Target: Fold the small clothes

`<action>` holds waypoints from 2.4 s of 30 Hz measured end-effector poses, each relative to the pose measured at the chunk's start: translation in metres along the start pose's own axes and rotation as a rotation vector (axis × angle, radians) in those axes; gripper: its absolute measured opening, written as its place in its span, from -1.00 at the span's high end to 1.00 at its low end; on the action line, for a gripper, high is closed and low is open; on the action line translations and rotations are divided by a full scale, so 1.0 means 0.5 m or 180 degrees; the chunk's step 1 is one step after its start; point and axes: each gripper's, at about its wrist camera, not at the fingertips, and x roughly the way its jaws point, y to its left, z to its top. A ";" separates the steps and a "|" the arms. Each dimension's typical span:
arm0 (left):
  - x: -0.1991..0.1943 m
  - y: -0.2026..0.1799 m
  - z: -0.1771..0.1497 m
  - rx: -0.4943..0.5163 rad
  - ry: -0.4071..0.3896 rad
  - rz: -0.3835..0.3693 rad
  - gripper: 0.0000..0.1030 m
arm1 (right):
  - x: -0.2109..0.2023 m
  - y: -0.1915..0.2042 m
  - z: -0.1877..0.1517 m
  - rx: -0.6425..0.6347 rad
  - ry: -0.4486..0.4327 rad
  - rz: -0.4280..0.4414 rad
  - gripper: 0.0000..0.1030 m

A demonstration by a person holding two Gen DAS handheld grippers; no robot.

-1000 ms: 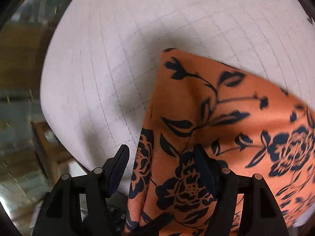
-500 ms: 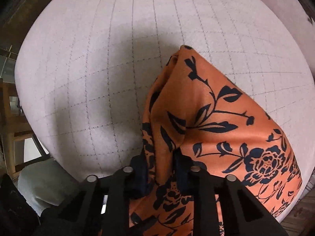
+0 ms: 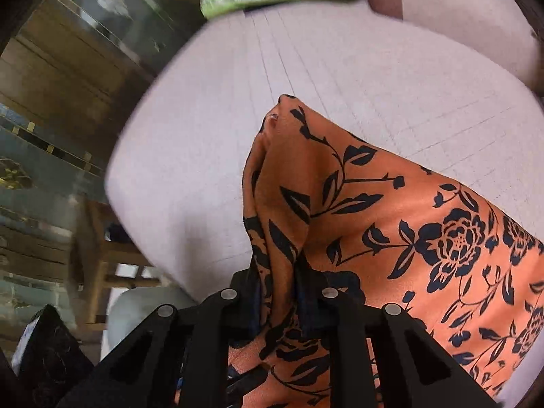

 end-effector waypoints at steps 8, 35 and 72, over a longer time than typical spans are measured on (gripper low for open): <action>-0.063 -0.158 -0.025 0.0396 0.0012 -0.0174 0.76 | -0.199 -0.087 -0.092 0.0247 -0.0690 0.0596 0.70; 0.457 -0.515 -0.245 0.1506 0.1381 0.0354 0.71 | -0.173 -0.684 -0.423 0.2426 -0.0939 0.0602 0.61; 0.265 -0.329 0.062 0.1090 0.0672 -0.0111 0.00 | -0.300 -0.559 -0.402 0.1911 -0.1347 -0.0806 -0.37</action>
